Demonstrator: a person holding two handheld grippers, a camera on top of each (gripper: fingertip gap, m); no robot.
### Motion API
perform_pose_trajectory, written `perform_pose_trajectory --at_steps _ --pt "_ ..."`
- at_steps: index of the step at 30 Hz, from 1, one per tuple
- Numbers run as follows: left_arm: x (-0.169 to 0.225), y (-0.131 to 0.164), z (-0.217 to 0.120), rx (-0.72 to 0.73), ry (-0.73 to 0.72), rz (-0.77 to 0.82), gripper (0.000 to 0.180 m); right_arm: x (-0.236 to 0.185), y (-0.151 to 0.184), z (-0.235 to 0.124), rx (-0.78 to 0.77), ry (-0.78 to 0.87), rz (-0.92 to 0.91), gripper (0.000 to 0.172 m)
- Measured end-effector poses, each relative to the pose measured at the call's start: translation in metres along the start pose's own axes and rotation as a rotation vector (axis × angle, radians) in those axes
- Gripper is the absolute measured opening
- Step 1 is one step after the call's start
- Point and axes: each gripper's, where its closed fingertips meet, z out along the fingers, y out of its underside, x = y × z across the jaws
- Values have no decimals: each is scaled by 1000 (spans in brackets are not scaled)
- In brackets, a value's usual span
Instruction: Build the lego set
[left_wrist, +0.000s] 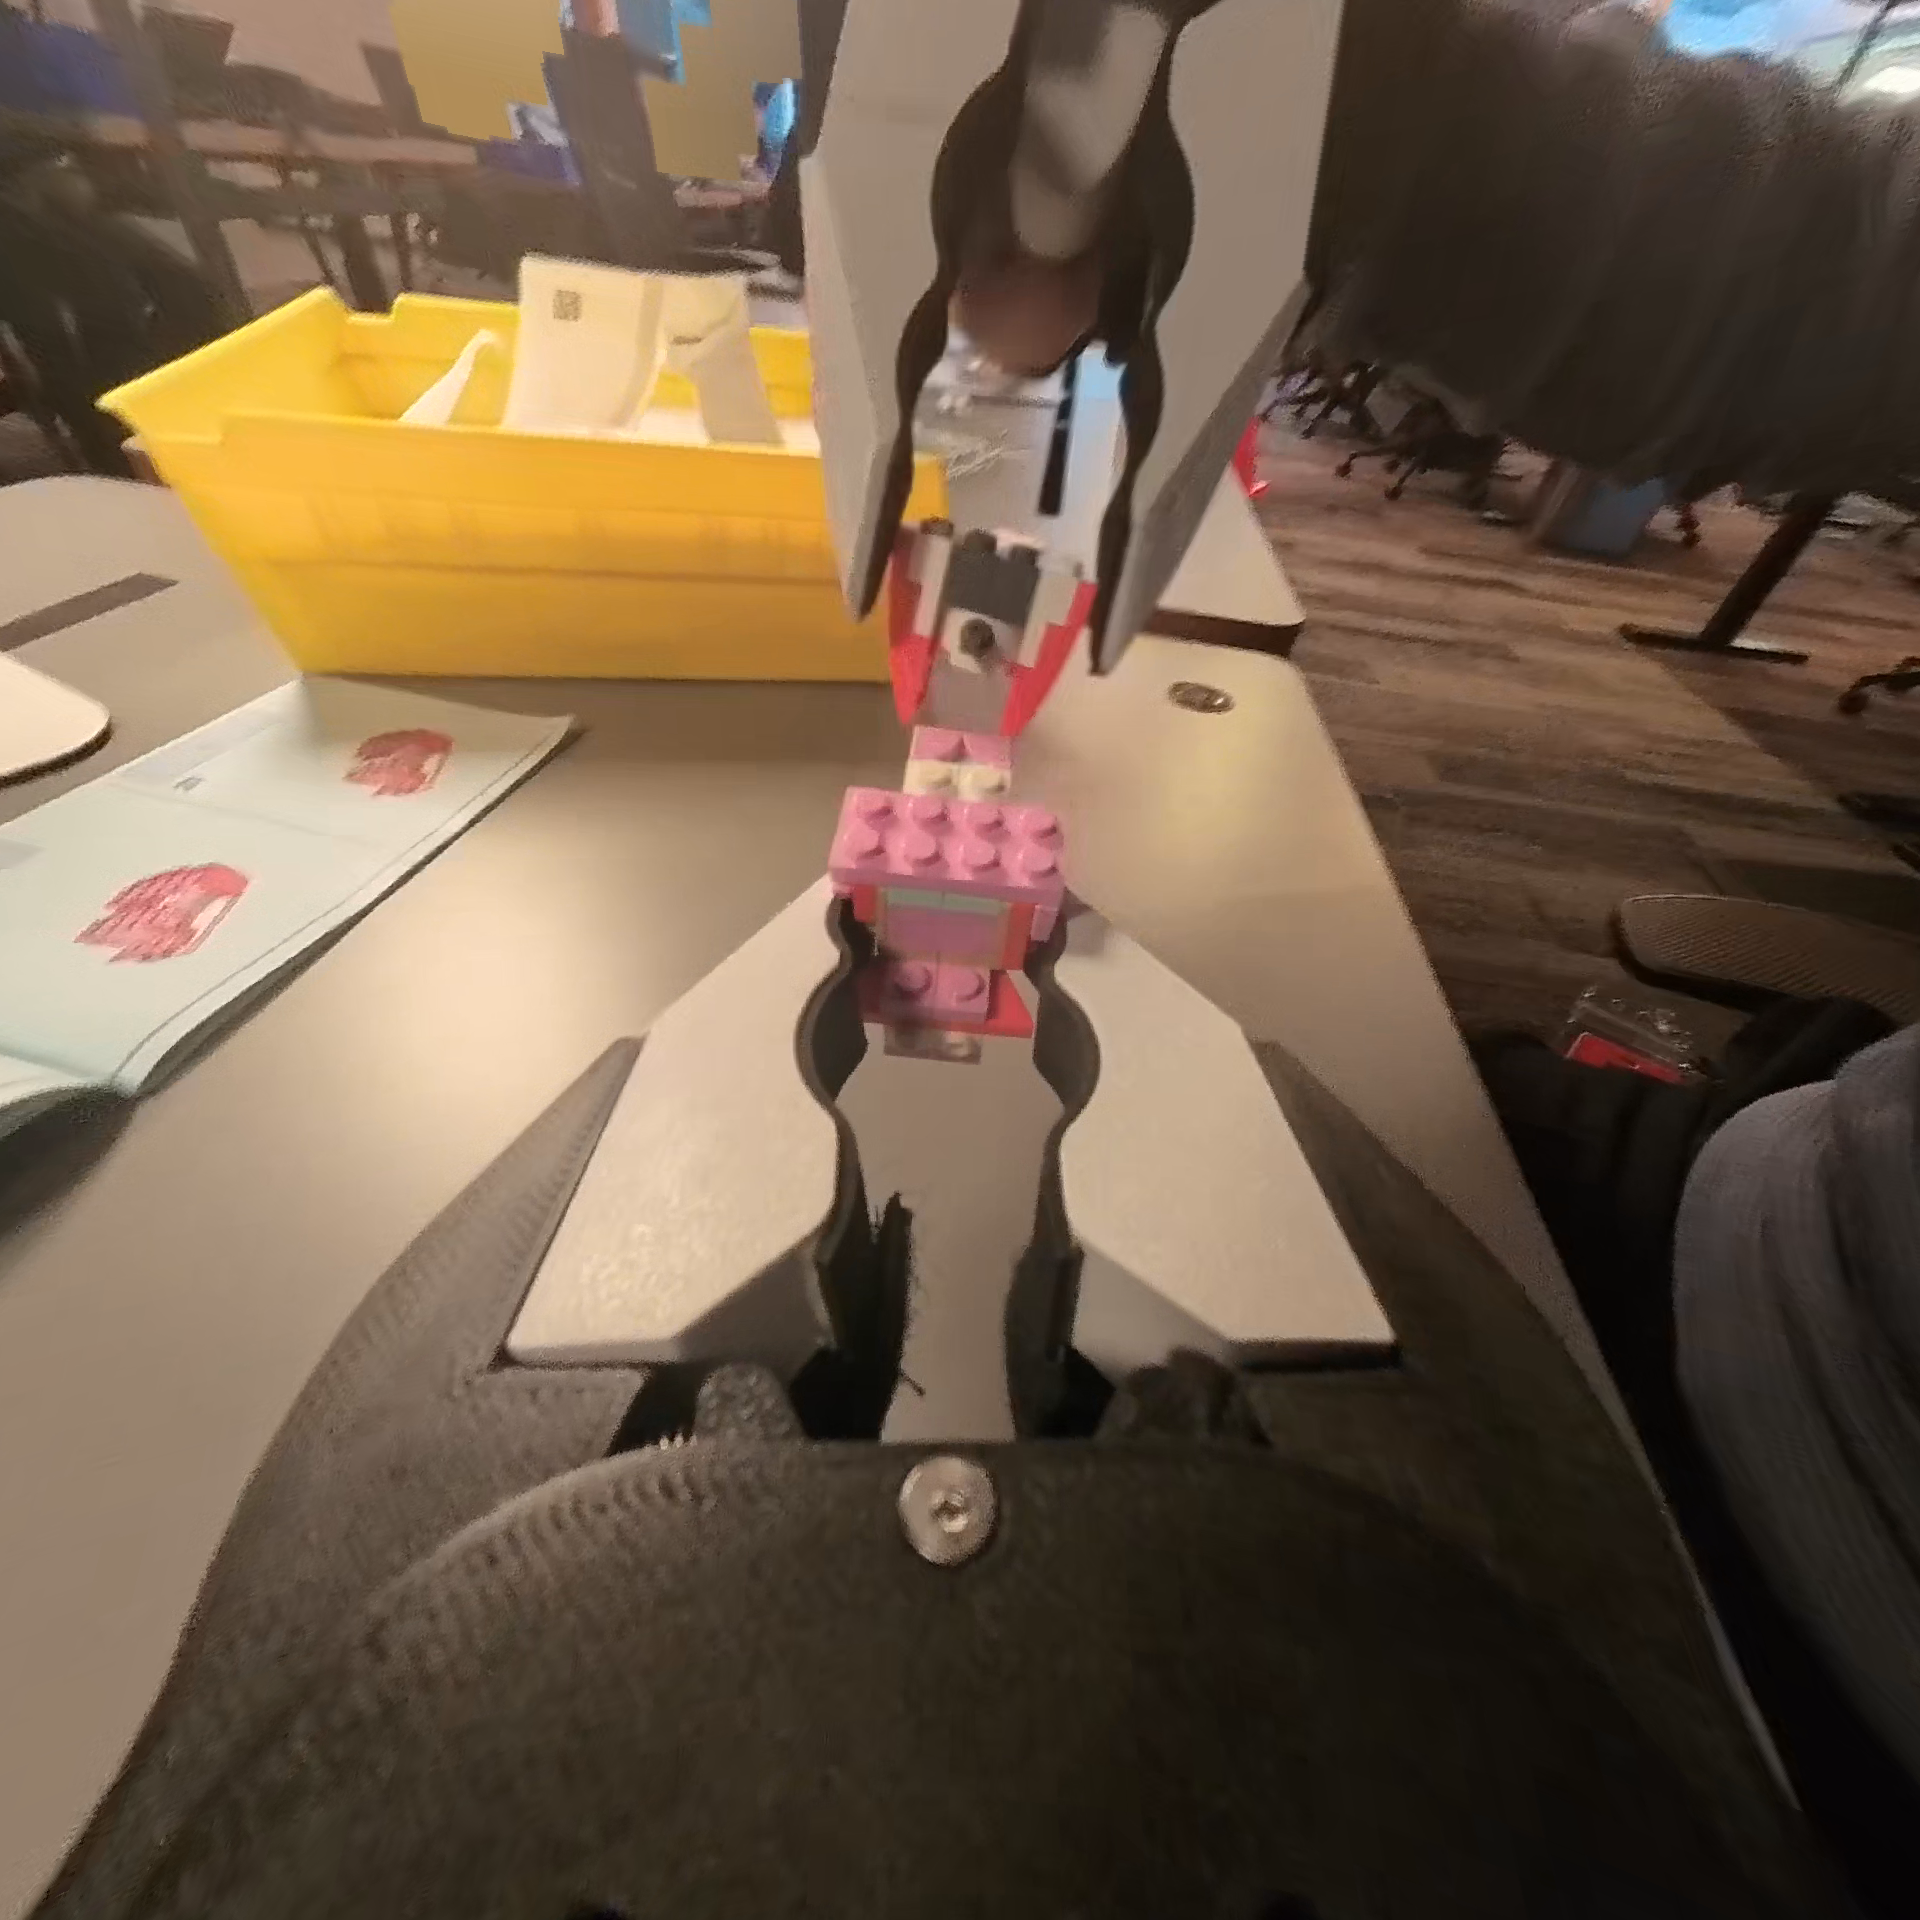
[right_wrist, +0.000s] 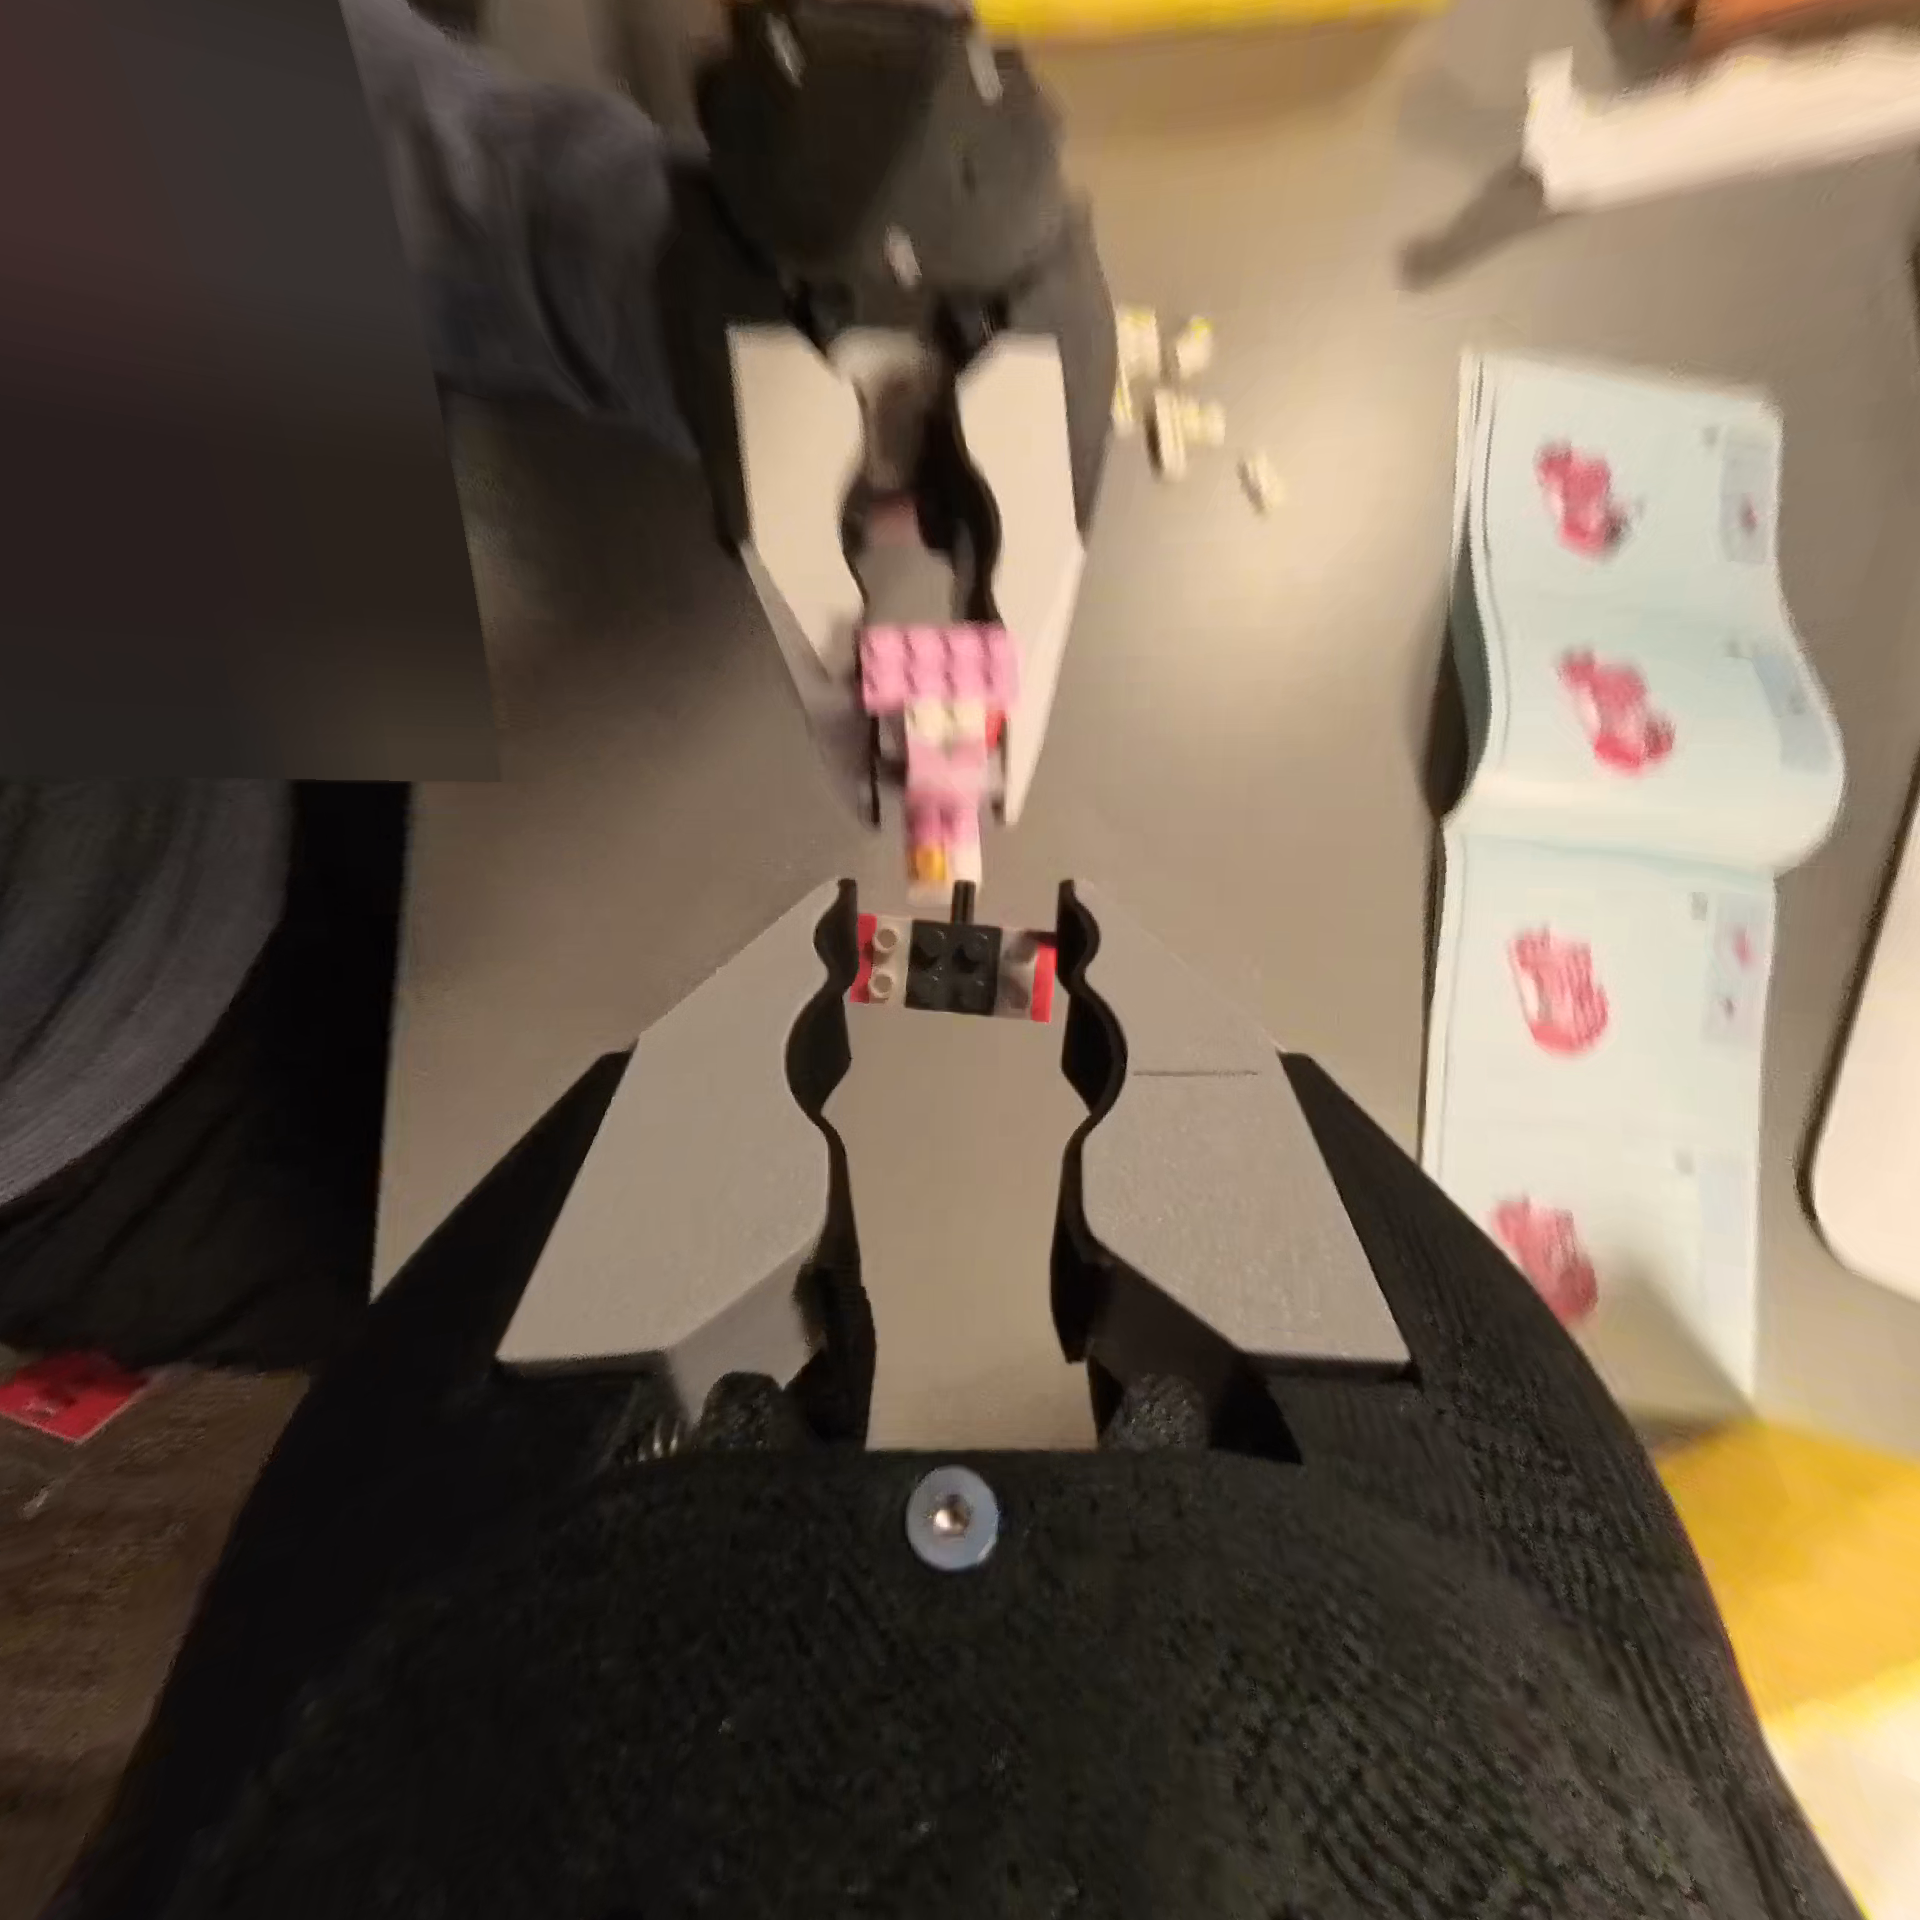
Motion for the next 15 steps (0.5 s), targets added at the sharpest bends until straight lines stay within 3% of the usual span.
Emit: perform_pose_trajectory --at_steps 2,5,13,15 --pt "-9 8 -1 -46 -41 -20 27 4 31 6 -143 15 44 37" --pt "-12 12 0 -67 -47 -39 27 -3 65 23 -234 -24 79 37" --pt "-9 22 4 -130 -44 -18 28 -7 90 49 -168 -15 162 37" --pt "-9 23 5 -135 -41 -23 27 -6 92 49 -167 -5 154 52"
